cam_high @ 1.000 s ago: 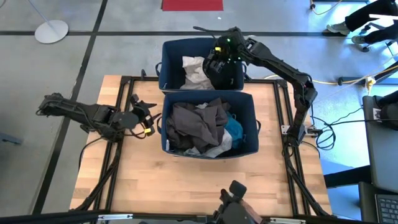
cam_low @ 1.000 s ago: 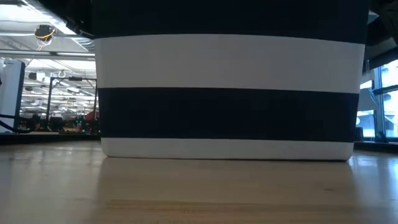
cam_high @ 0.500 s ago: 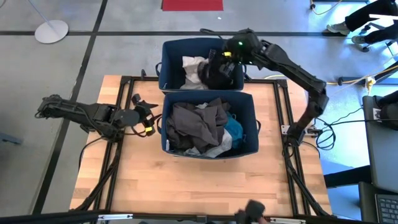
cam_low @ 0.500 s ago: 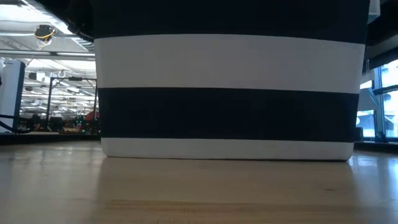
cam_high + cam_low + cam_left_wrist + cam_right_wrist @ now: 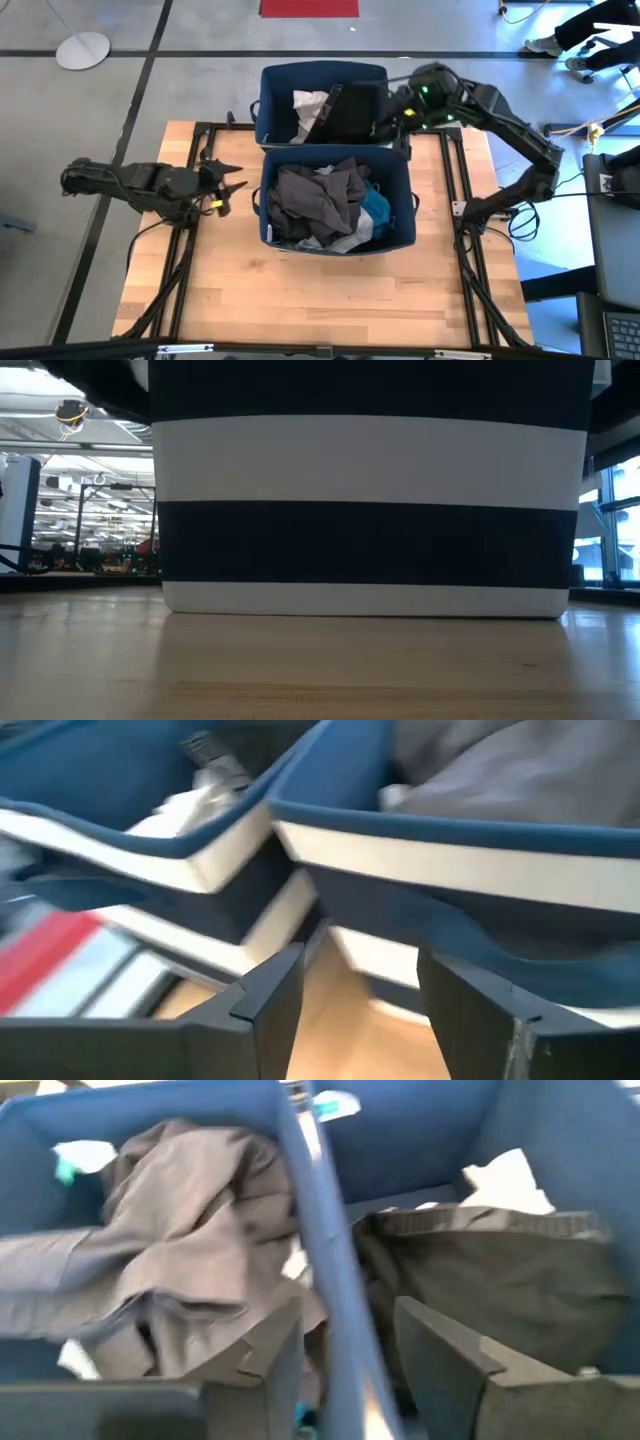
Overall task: Sort clothes
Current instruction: Return to Home Position
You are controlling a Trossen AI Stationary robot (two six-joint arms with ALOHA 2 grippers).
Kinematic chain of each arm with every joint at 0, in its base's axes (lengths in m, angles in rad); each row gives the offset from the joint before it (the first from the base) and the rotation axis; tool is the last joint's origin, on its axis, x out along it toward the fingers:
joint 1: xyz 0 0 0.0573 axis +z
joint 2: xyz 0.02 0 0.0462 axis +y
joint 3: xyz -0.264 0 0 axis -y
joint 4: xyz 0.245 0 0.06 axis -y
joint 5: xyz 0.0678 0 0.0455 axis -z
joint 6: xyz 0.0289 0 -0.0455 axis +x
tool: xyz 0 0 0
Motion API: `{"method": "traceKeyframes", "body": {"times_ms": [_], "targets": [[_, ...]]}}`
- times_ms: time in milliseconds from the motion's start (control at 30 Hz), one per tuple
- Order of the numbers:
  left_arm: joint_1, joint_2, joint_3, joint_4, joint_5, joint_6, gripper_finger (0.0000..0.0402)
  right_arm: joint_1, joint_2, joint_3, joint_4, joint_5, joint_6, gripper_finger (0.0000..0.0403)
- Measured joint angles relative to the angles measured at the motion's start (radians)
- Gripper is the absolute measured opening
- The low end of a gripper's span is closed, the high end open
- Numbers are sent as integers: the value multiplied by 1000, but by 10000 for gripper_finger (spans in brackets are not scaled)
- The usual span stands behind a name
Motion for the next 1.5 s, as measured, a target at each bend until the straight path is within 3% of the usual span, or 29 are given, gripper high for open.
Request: {"method": "traceKeyframes", "body": {"times_ms": [200,367,733,1000,1167,1500], "targets": [[0,-173,-114,135,232,35,143,0,-201,-328,181,-69,0,107],[24,-221,-172,272,176,47,107,0,-421,-619,406,-77,46,71],[89,-218,-232,292,176,26,58,1,-896,-1120,800,6,274,46],[92,-217,-242,321,181,48,45,1,-1131,-1358,934,-29,394,46],[92,-217,-241,328,202,56,38,1,-1198,-1465,997,-76,443,46],[92,-217,-241,329,204,61,34,1,-1293,-1625,1075,-23,525,46]]}}
